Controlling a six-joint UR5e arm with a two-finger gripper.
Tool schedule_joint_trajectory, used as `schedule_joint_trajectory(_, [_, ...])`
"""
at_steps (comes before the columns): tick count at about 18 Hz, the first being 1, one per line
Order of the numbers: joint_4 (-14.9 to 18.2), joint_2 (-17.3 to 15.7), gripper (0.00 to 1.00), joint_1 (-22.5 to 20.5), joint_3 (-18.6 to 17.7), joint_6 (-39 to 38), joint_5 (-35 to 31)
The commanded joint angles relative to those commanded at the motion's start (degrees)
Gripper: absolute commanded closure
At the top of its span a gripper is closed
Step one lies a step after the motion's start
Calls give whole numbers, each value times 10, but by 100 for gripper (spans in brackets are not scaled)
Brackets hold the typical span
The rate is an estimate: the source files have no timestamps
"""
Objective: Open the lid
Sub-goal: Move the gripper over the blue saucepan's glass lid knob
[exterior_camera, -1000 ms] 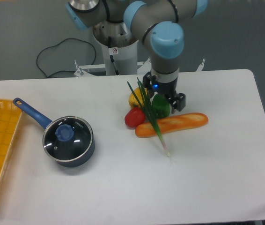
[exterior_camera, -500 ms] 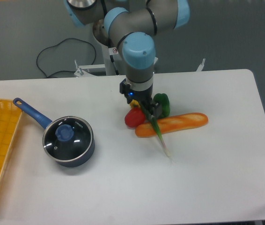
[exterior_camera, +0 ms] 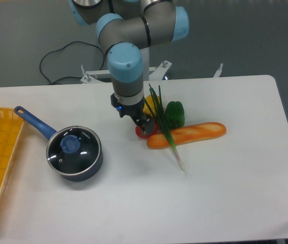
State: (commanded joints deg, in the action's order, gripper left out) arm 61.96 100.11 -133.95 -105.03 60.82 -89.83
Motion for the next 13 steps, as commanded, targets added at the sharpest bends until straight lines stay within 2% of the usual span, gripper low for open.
schedule_joint_trajectory(4, [0,-3,0,2,4,14,50])
schedule_joint_trajectory(6, [9,-9,0,24,19,8,67])
schedule_joint_trajectory(8, [24,-14,0,54,25,4,62])
schedule_joint_trajectory(13, [44,-11,0,90,21,-4,25])
